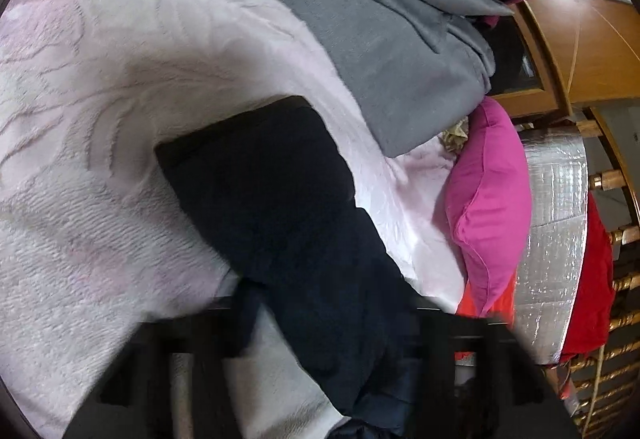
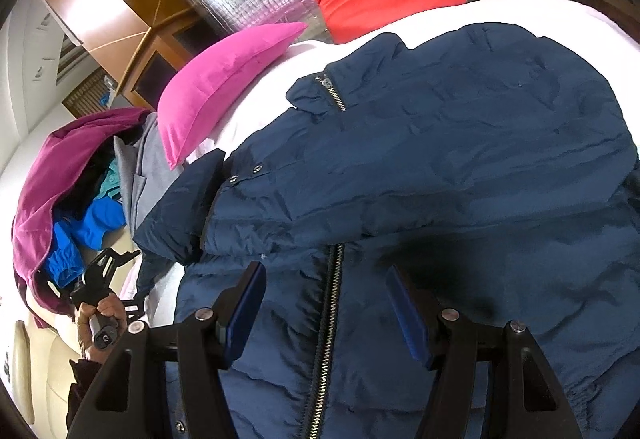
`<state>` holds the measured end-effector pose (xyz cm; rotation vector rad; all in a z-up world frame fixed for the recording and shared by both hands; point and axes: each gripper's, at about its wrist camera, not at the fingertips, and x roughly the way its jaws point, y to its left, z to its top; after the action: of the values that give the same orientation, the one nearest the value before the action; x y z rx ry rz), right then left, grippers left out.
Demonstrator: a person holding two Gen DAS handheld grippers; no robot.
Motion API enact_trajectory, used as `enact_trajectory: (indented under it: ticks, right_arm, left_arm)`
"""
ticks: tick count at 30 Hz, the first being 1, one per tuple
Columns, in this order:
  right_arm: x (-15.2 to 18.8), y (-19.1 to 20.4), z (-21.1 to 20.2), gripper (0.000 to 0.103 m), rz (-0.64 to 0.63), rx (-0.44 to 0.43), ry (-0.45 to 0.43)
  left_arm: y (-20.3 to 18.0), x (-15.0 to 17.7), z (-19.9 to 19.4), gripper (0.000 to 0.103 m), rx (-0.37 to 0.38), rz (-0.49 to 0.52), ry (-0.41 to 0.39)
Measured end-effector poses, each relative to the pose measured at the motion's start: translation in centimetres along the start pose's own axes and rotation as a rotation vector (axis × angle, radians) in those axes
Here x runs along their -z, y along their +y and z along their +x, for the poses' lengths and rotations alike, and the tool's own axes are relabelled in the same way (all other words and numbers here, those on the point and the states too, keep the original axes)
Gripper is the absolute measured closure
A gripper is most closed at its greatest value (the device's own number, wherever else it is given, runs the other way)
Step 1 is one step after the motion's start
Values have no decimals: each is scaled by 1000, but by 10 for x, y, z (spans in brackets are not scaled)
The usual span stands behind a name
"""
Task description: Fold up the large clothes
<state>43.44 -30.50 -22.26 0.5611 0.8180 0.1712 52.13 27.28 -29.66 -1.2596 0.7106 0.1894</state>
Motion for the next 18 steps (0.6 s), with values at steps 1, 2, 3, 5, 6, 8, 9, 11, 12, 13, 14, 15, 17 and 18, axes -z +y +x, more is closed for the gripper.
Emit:
enact_trajectory:
  ticks: [1,2,3,5,6,8,9,11,12,13,14,15,17,18]
  right_arm:
    - [0,-1,0,36,2,1,0]
    - [0,-2,-1,36,2,2,1]
    - [0,-3,-2,36,1,4,0]
    - [0,-4,-4,36,-1,8,-4]
    - [-1,-4,-5,36,0,7,-7]
    - [-1,-6,-8,36,9,5,-15]
    - [-1,-7,-10,36,11,5,-20]
    - [-2,-8,-13,36,16,7,-29]
    - [-2,-9,-15,36,18,8,-32]
    - [-2,-10,-17,36,21,8,-35]
    - [-3,-12,-19,36,25,10,-39]
    - [-3,-13,-21,36,27,12,-42]
    - [-3,-15,-26,36,33,17,-51]
    - [-4,-17,-29,36,37,20,-56]
  left_arm:
    - [-2,0,1,87,3,11,5]
    - [-5,1,1,89,3,24,-3]
    - [-10,3,-2,90,5,48,-24]
    - [-24,7,-9,92,10,102,-49]
    - [-33,10,-12,92,17,132,-55]
    - [-54,18,-21,93,39,206,-66]
    - [-65,24,-26,93,50,241,-73]
    - [-93,40,-39,94,101,332,-81]
    - [-105,48,-44,94,125,373,-81]
    - [-116,58,-48,94,148,415,-80]
    - [-132,73,-53,94,181,473,-71]
    - [-140,83,-56,94,202,507,-60]
    - [-160,111,-58,94,244,596,-22]
    - [-167,125,-57,94,260,635,-3]
